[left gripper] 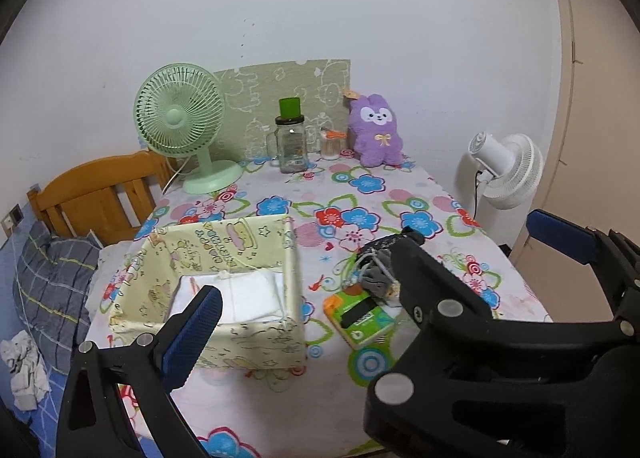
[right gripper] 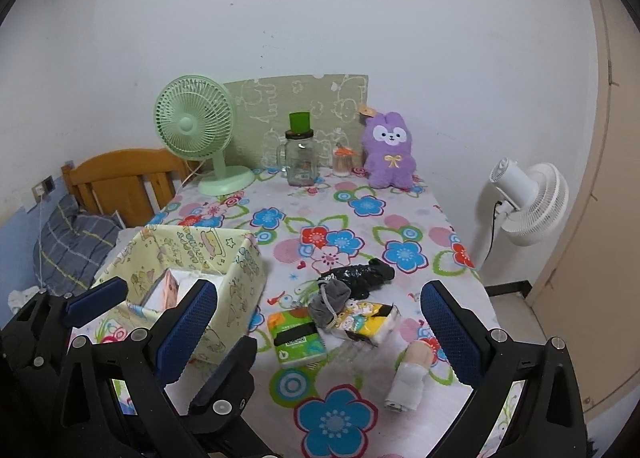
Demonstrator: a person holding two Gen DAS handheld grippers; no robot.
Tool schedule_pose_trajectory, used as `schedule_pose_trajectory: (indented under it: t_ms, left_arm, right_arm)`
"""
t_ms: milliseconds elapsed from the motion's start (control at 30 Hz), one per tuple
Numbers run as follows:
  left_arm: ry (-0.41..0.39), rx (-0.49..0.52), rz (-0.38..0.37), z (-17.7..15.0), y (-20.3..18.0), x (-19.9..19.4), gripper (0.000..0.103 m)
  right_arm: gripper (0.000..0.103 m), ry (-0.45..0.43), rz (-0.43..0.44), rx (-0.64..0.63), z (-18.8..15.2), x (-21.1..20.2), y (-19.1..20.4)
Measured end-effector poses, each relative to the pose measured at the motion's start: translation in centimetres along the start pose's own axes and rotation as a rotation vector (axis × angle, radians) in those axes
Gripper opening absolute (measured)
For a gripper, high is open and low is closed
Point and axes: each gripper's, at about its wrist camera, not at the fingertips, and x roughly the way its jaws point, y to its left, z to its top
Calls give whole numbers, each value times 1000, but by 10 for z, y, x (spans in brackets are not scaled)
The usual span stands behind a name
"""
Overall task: Organize soft objects
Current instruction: 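Withdraw both open tools from the box back toward the table items, then grasp the white rolled cloth with the right tool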
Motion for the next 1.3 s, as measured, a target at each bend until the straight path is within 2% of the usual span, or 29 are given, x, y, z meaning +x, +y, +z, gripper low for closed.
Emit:
schedule_pose_trajectory:
  t_ms: [167, 433, 567, 733, 933, 1133, 1200, 1300]
  left_arm:
    - [-7, -4, -22, -5, -10, 2, 103]
    - [19, -1, -41, -18, -22, 15, 103]
    - [40, 5, -53, -25, -30, 26, 103]
    - [59, 21, -63, -34, -39, 37, 102]
    - [88, 32, -99, -42, -50, 53, 100]
    - [124, 49, -95, -52, -60, 73, 100]
    - [139, 53, -98, -54, -63, 78, 100]
    - [161, 58, -103, -58, -65, 87, 100]
  right_arm:
    - [103, 3, 18, 0, -7, -3, -11]
    - [103, 6, -23, 1, -22, 0, -23]
    - [103, 27, -40, 10, -33, 7, -31]
    - [103, 52, 0, 49, -48, 18, -45]
    - [103, 54, -28, 46, -59, 27, -54]
    - [102, 83, -51, 48, -70, 44, -63]
    - [98, 97, -56, 54, -74, 50, -66]
    - [96, 127, -54, 63, -79, 61, -69]
